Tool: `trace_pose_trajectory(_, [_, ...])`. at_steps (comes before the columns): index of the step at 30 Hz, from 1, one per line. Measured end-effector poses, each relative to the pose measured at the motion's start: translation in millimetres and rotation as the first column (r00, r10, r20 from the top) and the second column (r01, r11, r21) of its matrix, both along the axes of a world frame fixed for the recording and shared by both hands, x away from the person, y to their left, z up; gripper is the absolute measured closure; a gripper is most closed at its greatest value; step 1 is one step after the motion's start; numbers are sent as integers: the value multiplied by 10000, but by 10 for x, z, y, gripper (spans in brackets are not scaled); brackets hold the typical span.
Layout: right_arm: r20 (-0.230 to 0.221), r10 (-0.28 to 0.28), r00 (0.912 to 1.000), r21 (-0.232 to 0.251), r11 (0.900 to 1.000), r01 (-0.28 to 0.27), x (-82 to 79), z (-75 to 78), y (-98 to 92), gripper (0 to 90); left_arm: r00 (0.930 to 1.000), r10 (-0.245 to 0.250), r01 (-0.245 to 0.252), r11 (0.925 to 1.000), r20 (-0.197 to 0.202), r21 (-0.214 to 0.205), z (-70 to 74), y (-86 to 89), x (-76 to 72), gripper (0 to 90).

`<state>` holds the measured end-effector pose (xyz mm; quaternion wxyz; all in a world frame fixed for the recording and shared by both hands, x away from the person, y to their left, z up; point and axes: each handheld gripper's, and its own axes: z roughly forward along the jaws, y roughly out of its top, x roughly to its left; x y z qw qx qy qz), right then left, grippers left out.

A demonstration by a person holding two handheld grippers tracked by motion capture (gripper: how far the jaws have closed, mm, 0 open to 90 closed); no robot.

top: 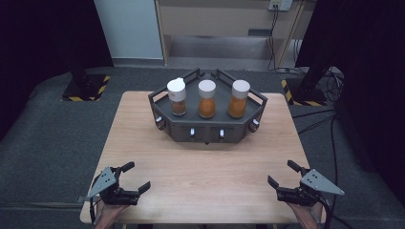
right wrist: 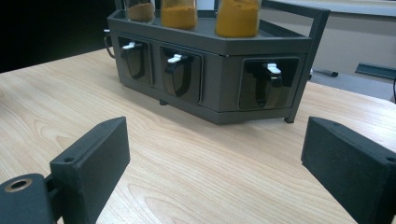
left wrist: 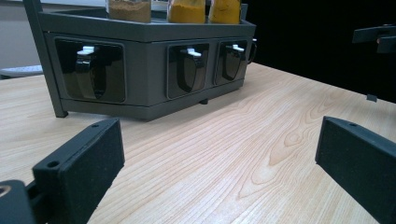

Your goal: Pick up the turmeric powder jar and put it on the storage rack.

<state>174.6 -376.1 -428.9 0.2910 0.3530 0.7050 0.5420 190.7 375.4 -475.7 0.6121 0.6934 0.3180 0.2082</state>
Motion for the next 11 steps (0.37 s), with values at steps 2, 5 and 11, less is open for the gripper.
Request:
trace_pose_trajectory(2, [-31,26,10000,-34,10000,-26,6,-3,1,74,10000,-7,7,10000,3,-5,0,0,1,0])
trace_pose_trajectory(5, [-105,91,9999,-39,10000,-91,19,-6,-1,74,10000,-10,10,10000,2,-12,-3,-1,4,0])
trace_pose_trajectory(11, [-180,115,9998,31,9999,-114,32,-13,-9,72,10000,-20,20,10000,6,6,-3,-5,7,0])
